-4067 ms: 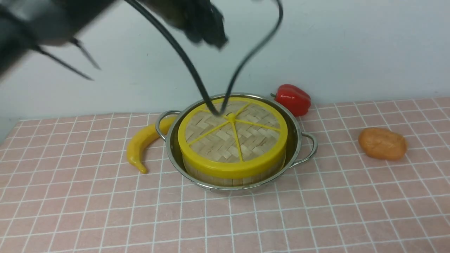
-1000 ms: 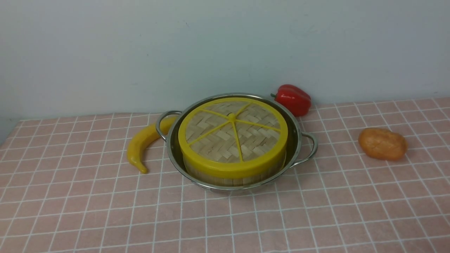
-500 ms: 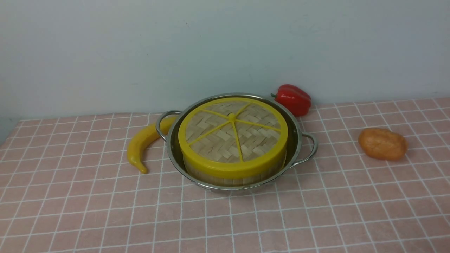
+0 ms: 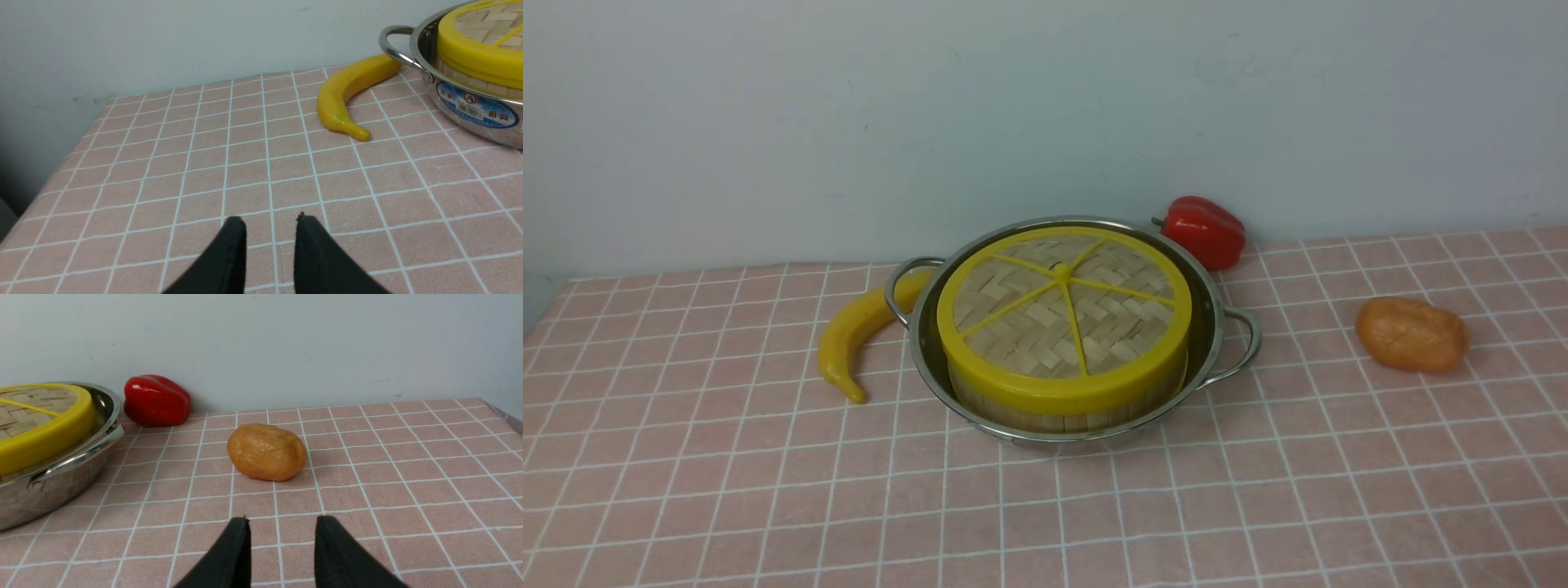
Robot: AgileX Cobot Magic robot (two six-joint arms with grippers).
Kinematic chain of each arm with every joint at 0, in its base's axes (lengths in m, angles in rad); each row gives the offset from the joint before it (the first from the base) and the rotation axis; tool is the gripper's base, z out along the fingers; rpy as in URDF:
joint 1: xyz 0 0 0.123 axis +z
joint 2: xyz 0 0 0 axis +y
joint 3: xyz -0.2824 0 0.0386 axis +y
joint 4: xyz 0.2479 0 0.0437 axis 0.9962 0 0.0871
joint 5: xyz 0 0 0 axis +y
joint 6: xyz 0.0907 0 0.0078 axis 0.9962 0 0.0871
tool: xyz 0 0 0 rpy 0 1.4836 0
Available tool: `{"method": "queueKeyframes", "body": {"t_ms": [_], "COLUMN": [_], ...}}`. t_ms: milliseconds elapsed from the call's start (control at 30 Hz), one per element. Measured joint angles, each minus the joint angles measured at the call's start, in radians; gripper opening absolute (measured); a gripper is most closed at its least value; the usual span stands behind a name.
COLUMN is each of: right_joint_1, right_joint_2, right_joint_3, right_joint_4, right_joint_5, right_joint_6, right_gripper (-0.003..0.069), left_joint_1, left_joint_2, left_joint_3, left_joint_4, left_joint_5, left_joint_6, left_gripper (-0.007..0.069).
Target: Place the steamer in the pot on the pink tablecloth, and put the lid on the steamer.
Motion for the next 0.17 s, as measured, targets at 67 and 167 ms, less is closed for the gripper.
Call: {"method": "queueKeyframes", "body": {"t_ms": [67, 167], "right_joint_1": [0.0, 0.0], "right_joint_2": [0.0, 0.0], "right_joint_3": [0.0, 0.0], "right_joint_4": [0.0, 0.0], "right_joint_5": [0.0, 0.0], "right_joint_6": [0.0, 0.0], "right_gripper": [0.0242, 0.0242], "left_joint_1": [0.0, 0.0], "left_joint_2": [0.0, 0.0], "left_joint_3": [0.0, 0.0], "left_joint_4": [0.0, 0.0], "left_joint_5": [0.0, 0.0], "left_joint_6": [0.0, 0.0], "left_gripper": [0.0181, 0.0186]}}
